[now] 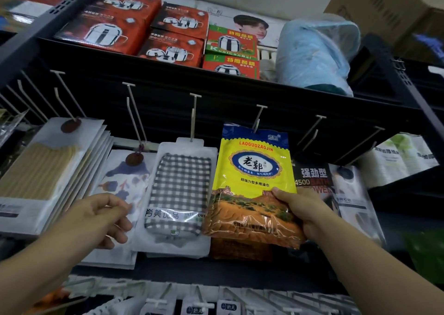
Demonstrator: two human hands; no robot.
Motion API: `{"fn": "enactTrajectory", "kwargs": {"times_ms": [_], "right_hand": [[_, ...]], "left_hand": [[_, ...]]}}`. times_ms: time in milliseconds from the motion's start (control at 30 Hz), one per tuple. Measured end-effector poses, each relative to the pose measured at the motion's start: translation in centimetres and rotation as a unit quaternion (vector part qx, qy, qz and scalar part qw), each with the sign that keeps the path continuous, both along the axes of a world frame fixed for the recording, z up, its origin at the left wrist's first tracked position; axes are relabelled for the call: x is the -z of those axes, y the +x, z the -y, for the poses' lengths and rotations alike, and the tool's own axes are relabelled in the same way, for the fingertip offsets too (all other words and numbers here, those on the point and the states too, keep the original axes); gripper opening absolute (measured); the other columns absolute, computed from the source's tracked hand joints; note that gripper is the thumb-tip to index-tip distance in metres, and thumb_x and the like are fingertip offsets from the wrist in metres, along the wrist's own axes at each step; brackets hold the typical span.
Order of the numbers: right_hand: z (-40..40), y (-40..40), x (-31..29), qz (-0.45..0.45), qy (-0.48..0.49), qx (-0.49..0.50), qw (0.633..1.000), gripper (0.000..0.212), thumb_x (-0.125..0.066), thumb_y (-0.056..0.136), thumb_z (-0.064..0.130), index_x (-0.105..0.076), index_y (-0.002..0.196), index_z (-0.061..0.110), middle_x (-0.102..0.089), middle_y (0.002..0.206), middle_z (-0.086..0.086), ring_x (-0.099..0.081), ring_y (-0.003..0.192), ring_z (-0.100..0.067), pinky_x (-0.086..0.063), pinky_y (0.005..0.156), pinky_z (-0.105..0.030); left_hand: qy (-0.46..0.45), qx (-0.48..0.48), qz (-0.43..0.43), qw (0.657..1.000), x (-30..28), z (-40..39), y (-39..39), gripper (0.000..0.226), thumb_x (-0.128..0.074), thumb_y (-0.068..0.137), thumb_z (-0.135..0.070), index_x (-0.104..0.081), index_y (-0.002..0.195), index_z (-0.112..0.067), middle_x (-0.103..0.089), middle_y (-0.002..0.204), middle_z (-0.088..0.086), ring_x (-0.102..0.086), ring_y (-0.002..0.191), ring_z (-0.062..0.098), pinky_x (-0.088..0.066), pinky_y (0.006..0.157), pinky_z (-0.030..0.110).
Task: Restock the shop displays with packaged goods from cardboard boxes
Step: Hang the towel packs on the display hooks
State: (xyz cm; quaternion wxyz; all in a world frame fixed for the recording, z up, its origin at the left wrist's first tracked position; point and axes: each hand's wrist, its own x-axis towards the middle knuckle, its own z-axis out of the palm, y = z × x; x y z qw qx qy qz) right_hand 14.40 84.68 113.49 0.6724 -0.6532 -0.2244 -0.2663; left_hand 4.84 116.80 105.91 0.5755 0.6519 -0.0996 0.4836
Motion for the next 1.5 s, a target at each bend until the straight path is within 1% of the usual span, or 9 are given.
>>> {"fn": "enactTrajectory", "kwargs": {"times_ms": [167, 467, 633, 833, 1000, 1167, 1233, 1333, 1500], "right_hand": [[-0.4, 2.8, -0.5, 0.001, -0.030, 0.075, 0.997, 0.031, -0.075, 0.081, 0.025, -0.065, 0.102, 0.004, -0.072, 0.090, -0.015, -0.069, 0.082, -0.034, -0.057, 0.079, -0.050], [-2.2, 9.1, -0.2, 0.021, -0.148, 0.200, 0.968, 0.028, -0.065, 0.089, 0.026, -0.061, 0.110, 0.008, -0.067, 0.108, -0.014, -0.061, 0.101, -0.033, -0.049, 0.092, -0.041], [-3.4, 11.2, -0.5, -0.013, -0.204, 0.235, 0.950, 0.038, -0.056, 0.095, 0.032, -0.054, 0.121, 0.003, -0.062, 0.119, -0.016, -0.058, 0.109, -0.032, -0.041, 0.076, -0.029], [-4.2, 11.0, 1.4, 0.010, -0.190, 0.281, 0.941, 0.049, -0.062, 0.091, 0.036, -0.048, 0.124, 0.002, -0.063, 0.116, -0.019, -0.060, 0.106, -0.036, -0.046, 0.078, -0.033], [-3.8, 8.3, 3.0, 0.009, -0.286, 0.333, 0.898, 0.023, -0.054, 0.093, 0.017, -0.057, 0.111, 0.003, -0.061, 0.106, -0.011, -0.060, 0.106, -0.031, -0.043, 0.073, -0.028], [-2.1, 1.2, 4.8, 0.116, -0.381, 0.460, 0.794, 0.022, -0.055, 0.091, 0.023, -0.052, 0.107, 0.009, -0.060, 0.107, -0.009, -0.058, 0.104, -0.029, -0.042, 0.068, -0.032], [-0.9, -1.9, 5.8, 0.174, -0.361, 0.440, 0.803, 0.024, -0.056, 0.091, 0.033, -0.048, 0.098, 0.012, -0.053, 0.092, -0.005, -0.057, 0.097, -0.029, -0.038, 0.063, -0.031], [1.1, -6.9, 8.2, 0.218, -0.291, 0.326, 0.873, 0.018, -0.058, 0.092, 0.030, -0.047, 0.101, 0.019, -0.055, 0.080, 0.004, -0.058, 0.076, -0.016, -0.041, 0.058, -0.028], [3.6, -16.5, 18.0, 0.150, -0.148, 0.167, 0.963, 0.014, -0.062, 0.089, 0.030, -0.054, 0.101, 0.031, -0.061, 0.075, 0.008, -0.058, 0.069, 0.000, -0.045, 0.062, -0.015]], "left_hand": [[-0.010, 0.000, -0.007, 1.000, 0.0, 0.0, -0.1, 0.013, -0.057, 0.092, -0.006, -0.060, 0.083, 0.003, -0.062, 0.050, 0.009, -0.056, 0.038, 0.020, -0.040, 0.044, 0.027], [-0.022, -0.001, -0.022, 1.000, 0.0, 0.0, -0.7, 0.014, -0.055, 0.091, 0.001, -0.058, 0.079, 0.005, -0.060, 0.051, 0.017, -0.051, 0.036, 0.023, -0.037, 0.038, 0.024], [-0.036, -0.006, -0.045, 0.998, 0.0, -1.1, -0.9, 0.013, -0.055, 0.091, 0.002, -0.058, 0.080, 0.008, -0.059, 0.053, 0.022, -0.051, 0.035, 0.027, -0.038, 0.037, 0.025], [-0.040, -0.034, -0.056, 0.997, 0.8, -1.1, -1.5, 0.023, -0.056, 0.090, 0.001, -0.060, 0.068, 0.006, -0.061, 0.054, 0.021, -0.053, 0.037, 0.028, -0.040, 0.042, 0.028], [-0.033, -0.024, -0.055, 0.998, 1.6, 0.7, -2.3, 0.014, -0.055, 0.092, -0.004, -0.060, 0.082, 0.005, -0.062, 0.055, 0.016, -0.055, 0.040, 0.024, -0.043, 0.046, 0.029], [-0.023, -0.017, -0.037, 0.999, 3.1, 2.1, -3.5, 0.014, -0.054, 0.092, -0.005, -0.060, 0.079, -0.001, -0.065, 0.054, 0.010, -0.060, 0.046, 0.021, -0.044, 0.055, 0.031], [-0.016, -0.003, -0.033, 0.999, 3.8, 2.6, -4.6, 0.015, -0.055, 0.092, -0.006, -0.061, 0.079, -0.003, -0.067, 0.056, 0.008, -0.063, 0.050, 0.021, -0.046, 0.059, 0.033], [-0.019, 0.033, -0.029, 0.999, 5.3, 3.7, -6.5, 0.017, -0.055, 0.092, -0.008, -0.060, 0.076, -0.007, -0.067, 0.060, 0.009, -0.064, 0.046, 0.014, -0.046, 0.060, 0.034], [0.029, 0.102, -0.029, 0.994, 11.6, 6.8, -10.4, 0.021, -0.053, 0.091, -0.006, -0.063, 0.073, -0.012, -0.068, 0.056, 0.000, -0.062, 0.047, 0.009, -0.053, 0.054, 0.029]]}}
